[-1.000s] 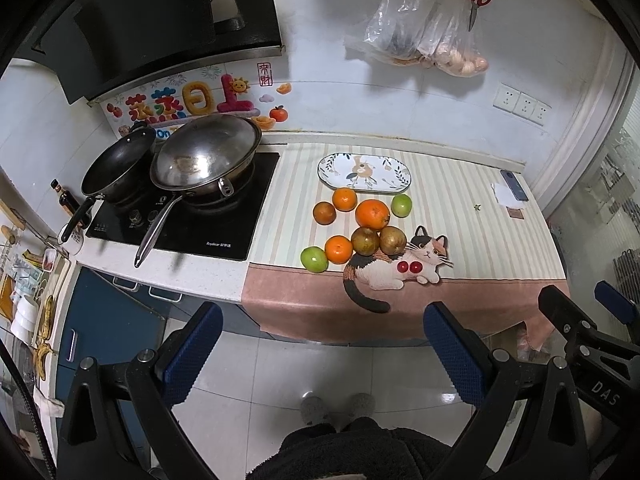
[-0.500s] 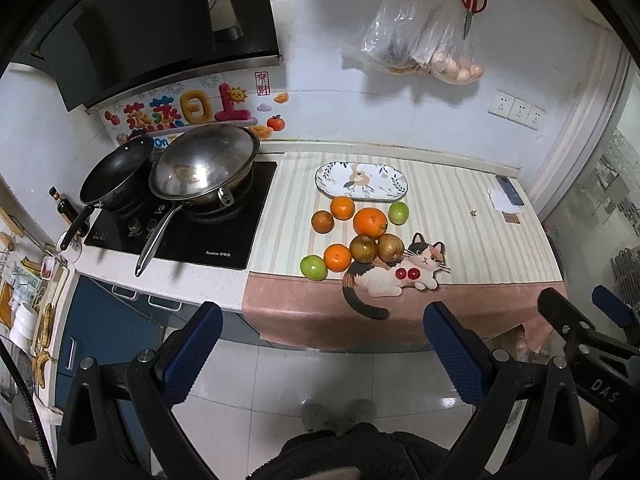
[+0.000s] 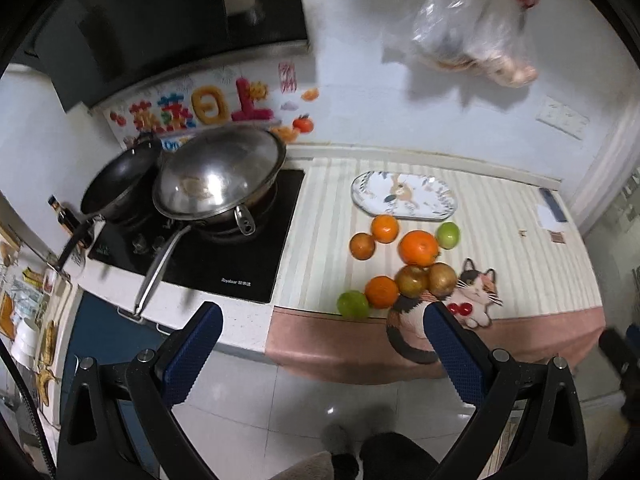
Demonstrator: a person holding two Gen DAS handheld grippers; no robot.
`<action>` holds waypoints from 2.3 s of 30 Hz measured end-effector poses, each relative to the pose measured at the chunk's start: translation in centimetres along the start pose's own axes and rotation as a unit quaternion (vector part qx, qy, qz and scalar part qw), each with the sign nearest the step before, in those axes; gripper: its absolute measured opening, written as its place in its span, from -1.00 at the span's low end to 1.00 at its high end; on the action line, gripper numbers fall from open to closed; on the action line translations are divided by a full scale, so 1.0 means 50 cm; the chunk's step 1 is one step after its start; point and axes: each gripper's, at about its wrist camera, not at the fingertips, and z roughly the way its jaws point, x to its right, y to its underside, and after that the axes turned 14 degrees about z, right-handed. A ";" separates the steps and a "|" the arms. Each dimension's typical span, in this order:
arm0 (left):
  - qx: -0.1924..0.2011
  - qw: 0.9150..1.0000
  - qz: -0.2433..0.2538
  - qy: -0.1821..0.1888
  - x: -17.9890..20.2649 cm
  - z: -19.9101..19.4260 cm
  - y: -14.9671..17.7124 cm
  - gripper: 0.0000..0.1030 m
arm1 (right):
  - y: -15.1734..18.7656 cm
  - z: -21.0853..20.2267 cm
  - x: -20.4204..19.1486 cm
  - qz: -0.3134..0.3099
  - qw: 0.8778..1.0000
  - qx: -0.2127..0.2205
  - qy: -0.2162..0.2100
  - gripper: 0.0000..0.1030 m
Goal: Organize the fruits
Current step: 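Grasp the brown round fruit with the left tool while the right tool grasps the large orange, then carry both fruits onto the floral plate and open both tools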
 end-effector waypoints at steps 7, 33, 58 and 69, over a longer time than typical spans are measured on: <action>-0.095 0.995 -0.018 0.024 0.006 0.214 -0.063 1.00 | -0.048 0.280 0.022 0.025 0.993 -0.114 -0.005 1.00; -0.333 0.925 -0.126 0.133 0.041 0.808 -0.177 0.71 | -0.156 1.009 -0.135 -0.108 0.909 -0.402 -0.025 0.81; -0.305 0.940 -0.091 0.122 0.083 0.752 -0.169 0.03 | -0.105 1.037 -0.181 -0.113 0.910 -0.398 -0.004 0.59; -0.281 0.946 -0.092 0.136 0.061 0.650 -0.223 0.03 | -0.170 0.978 -0.135 -0.066 0.918 -0.388 -0.043 0.59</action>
